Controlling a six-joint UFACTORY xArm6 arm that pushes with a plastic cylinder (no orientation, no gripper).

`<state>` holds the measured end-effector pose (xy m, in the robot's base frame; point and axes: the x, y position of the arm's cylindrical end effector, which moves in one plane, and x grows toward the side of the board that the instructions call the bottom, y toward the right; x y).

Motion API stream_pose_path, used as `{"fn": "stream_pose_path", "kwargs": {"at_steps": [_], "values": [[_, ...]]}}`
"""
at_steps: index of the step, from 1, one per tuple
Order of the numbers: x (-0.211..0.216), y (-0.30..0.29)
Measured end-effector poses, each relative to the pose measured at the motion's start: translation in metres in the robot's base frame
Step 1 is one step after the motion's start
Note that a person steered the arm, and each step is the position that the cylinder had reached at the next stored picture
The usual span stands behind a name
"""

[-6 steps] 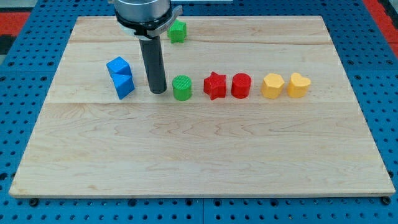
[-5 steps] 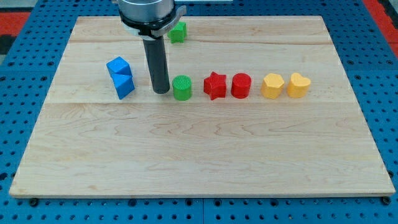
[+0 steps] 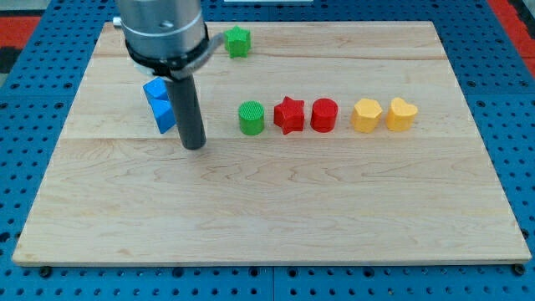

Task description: Move green star down towards center

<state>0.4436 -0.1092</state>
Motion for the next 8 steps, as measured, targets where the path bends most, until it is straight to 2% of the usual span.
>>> {"fn": "stream_pose_path", "kwargs": {"at_steps": [2,5,6,8], "values": [[-0.083,-0.004],[-0.232,-0.018],[-0.241,0.01],[-0.23,0.051]]}}
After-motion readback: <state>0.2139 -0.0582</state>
